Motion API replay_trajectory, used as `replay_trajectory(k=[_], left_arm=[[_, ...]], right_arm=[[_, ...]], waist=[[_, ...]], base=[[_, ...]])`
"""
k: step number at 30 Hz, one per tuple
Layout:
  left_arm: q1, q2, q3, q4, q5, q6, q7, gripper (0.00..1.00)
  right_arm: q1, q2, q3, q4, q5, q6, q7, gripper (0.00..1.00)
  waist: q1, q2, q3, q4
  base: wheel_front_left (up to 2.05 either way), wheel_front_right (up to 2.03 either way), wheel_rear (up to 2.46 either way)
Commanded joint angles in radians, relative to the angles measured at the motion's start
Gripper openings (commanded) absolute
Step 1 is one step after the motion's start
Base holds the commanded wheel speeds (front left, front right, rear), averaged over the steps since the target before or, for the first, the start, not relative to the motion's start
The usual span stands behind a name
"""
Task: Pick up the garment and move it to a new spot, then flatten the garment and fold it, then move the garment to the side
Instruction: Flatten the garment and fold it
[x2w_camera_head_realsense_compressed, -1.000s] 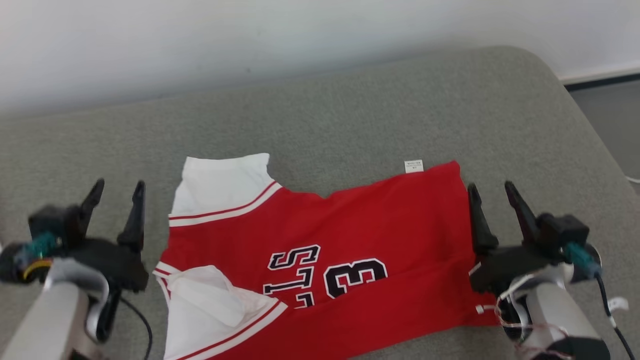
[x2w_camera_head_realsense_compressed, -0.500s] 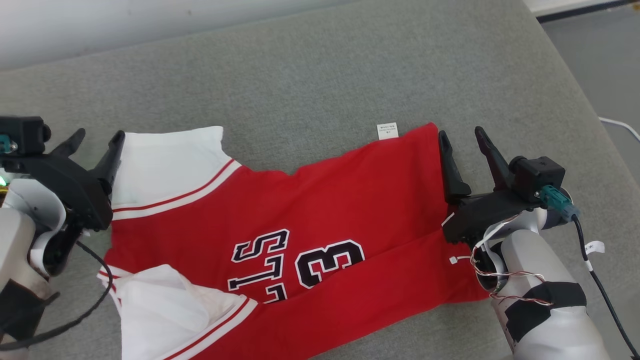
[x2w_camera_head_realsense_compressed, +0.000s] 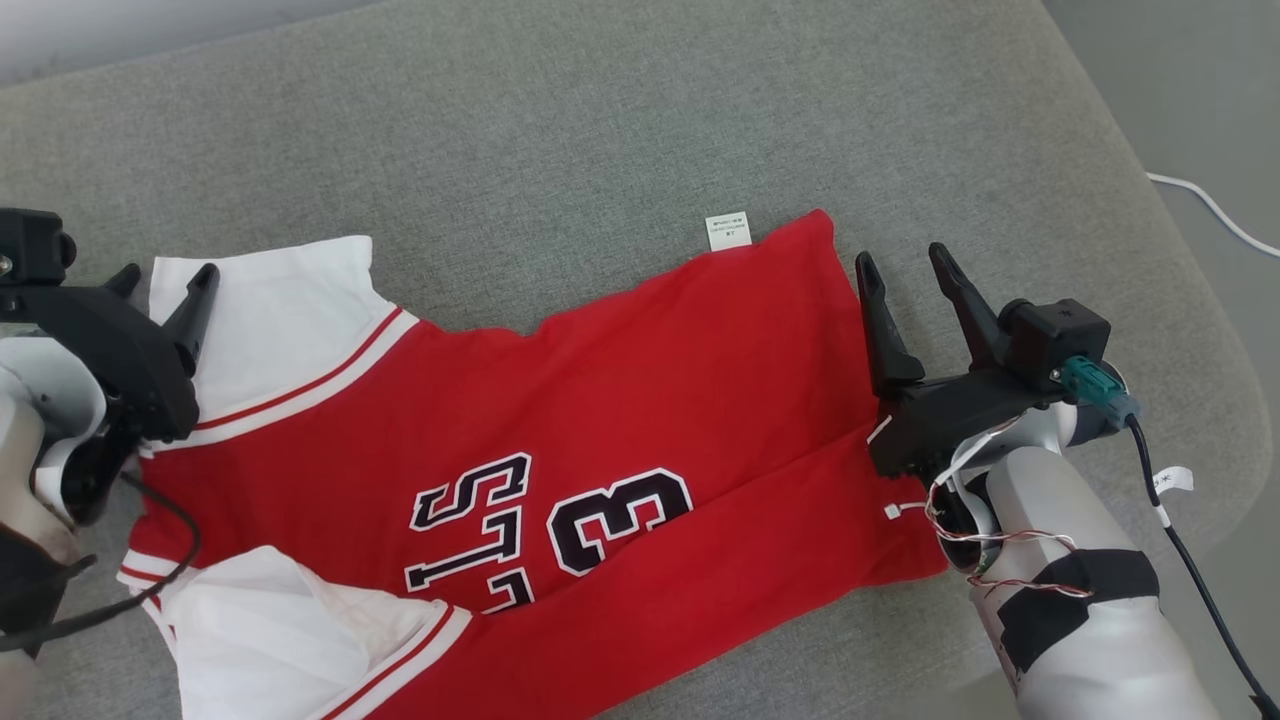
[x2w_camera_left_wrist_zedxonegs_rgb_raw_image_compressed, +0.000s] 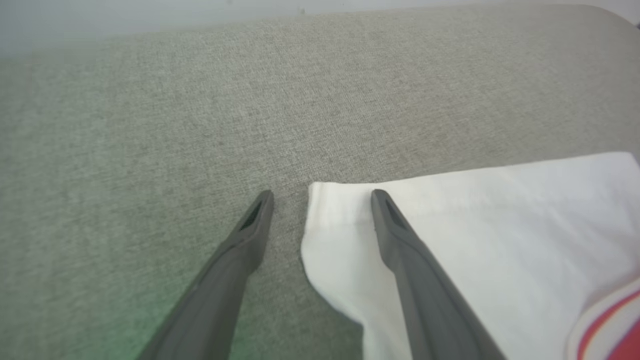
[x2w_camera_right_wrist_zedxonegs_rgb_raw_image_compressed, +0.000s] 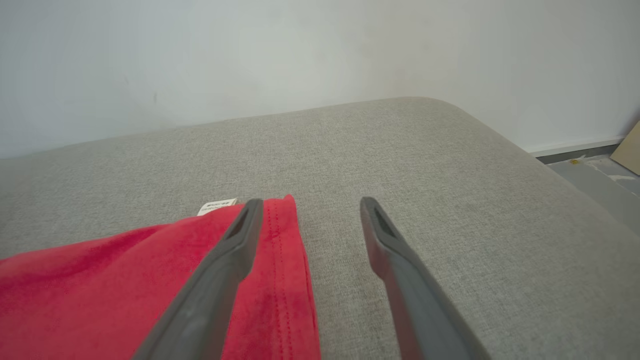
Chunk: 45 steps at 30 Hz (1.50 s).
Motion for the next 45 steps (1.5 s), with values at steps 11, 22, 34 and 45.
replay_trajectory(k=[11, 22, 34, 45], left_arm=[[-0.062, -0.014, -0.083, -0.049, -0.048, 0.002, -0.12, 0.0], [-0.1, -0.039, -0.179, -0.106, -0.071, 0.002, -0.22, 0.0], [-0.165, -0.022, -0.225, -0.075, -0.1, 0.002, -0.321, 0.0], [-0.126, -0.038, -0.271, -0.082, -0.097, 0.002, -0.426, 0.0]], right_arm=[[-0.123, -0.043, 0.075, 0.171, 0.033, -0.003, 0.0, 1.0], [-0.256, -0.093, 0.15, 0.388, 0.092, -0.003, 0.053, 1.0], [-0.332, -0.123, 0.22, 0.434, 0.187, -0.003, 0.035, 0.0], [-0.291, -0.13, 0.233, 0.432, 0.203, -0.003, -0.001, 0.0]], waist=[[0.0, -0.0002, -0.008, 0.074], [0.0, -0.0002, 0.001, 0.153], [0.0, -0.0002, 0.004, 0.166], [0.0, -0.0002, -0.06, 0.188]], base=[[0.0, 0.0, 0.0], [0.0, 0.0, 0.0], [0.0, 0.0, 0.0], [0.0, 0.0, 0.0]])
